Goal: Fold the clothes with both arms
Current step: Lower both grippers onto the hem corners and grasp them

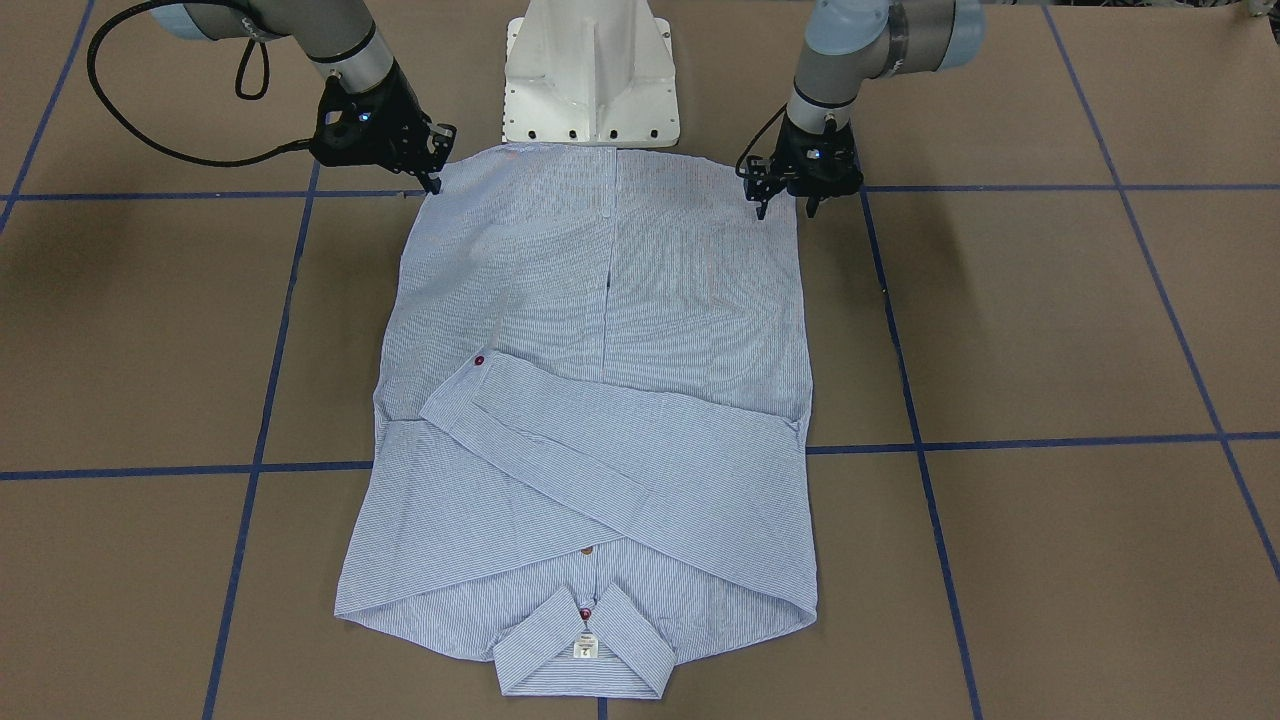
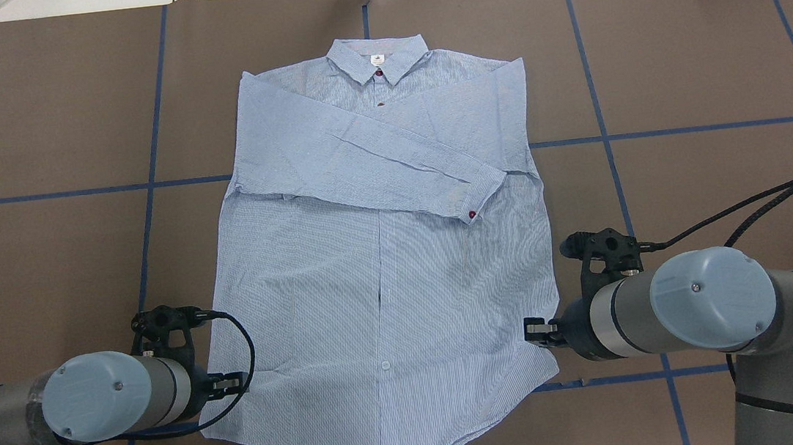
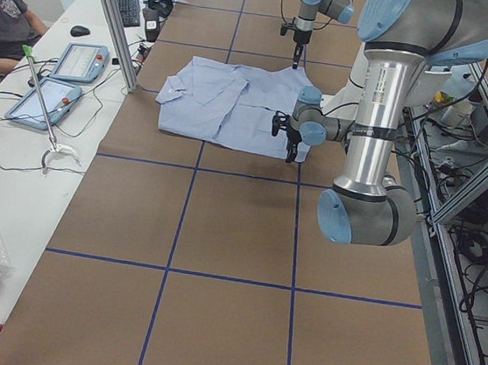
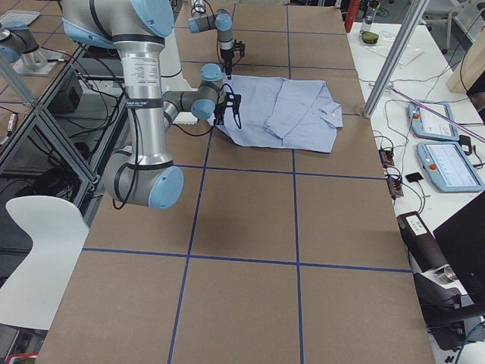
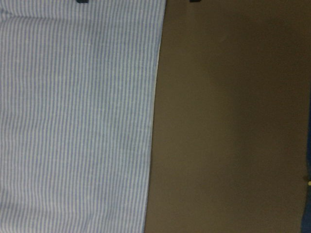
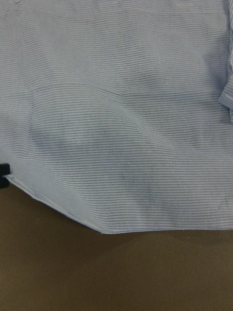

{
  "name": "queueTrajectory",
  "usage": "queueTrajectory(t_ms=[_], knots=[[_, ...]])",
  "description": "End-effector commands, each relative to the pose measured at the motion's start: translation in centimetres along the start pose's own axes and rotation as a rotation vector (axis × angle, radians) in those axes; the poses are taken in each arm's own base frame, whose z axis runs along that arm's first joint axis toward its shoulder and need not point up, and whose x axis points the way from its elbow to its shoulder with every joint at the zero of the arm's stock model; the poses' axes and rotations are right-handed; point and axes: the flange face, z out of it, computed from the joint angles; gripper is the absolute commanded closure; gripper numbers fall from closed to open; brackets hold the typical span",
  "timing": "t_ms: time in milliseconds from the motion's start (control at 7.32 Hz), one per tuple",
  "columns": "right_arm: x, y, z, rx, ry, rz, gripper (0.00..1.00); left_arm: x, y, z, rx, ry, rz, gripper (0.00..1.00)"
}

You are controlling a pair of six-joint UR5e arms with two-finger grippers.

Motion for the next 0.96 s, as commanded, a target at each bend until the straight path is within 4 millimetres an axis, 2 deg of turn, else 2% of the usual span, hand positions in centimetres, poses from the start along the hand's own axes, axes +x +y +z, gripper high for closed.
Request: queueTrajectory(t_ms=[0,546,683,820], knots=[[0.01,-0.01,0.02,0.0,0.0,0.0,1.0,-0.02,0.01,0.06,-0.002,-0.002,0.0,0.36],[0.08,-0.07,-0.04,0.001,0.002,0.0,1.0,0.02,0.24,0.2,-0.005,-0.003,0.003,0.36],[-0.01,-0.06,-0.08,0.001,-0.001,0.001,1.0,0.02,0.24,0.2,-0.005,-0.003,0.003,0.39],[0.08,-0.07,-0.04,0.001,0.002,0.001,1.0,0.04,0.33,0.24,-0.008,-0.004,0.004,0.47]])
